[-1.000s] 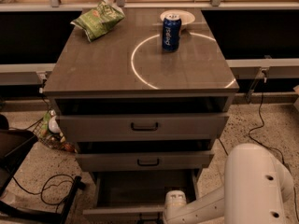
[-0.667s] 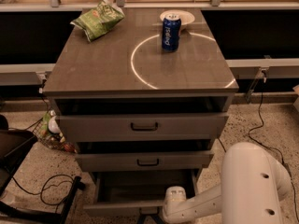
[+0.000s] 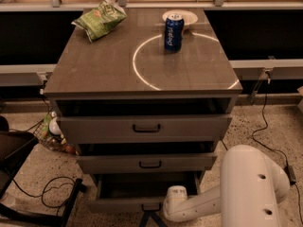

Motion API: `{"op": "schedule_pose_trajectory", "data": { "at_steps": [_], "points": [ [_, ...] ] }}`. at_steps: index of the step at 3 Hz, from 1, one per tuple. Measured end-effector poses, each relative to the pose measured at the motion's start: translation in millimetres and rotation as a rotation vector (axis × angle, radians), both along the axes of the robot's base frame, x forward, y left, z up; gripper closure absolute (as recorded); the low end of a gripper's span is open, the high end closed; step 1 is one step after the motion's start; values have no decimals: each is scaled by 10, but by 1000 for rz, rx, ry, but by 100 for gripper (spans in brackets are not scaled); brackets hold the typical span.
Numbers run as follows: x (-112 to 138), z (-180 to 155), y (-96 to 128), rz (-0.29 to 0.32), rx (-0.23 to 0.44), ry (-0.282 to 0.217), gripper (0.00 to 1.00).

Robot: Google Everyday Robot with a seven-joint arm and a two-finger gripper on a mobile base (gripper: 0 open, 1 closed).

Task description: Close bottom drawer

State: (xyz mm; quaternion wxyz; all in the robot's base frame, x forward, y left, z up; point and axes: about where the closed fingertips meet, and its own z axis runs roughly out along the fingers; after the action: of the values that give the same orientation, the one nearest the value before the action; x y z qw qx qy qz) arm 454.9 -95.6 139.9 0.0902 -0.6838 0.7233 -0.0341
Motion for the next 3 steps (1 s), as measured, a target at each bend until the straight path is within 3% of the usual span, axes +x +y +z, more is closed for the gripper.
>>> {"op": "schedule_pose_trajectory", "data": {
  "at_steps": [3],
  "points": [
    [751, 22, 296, 117, 8, -144, 100]
  ]
}}
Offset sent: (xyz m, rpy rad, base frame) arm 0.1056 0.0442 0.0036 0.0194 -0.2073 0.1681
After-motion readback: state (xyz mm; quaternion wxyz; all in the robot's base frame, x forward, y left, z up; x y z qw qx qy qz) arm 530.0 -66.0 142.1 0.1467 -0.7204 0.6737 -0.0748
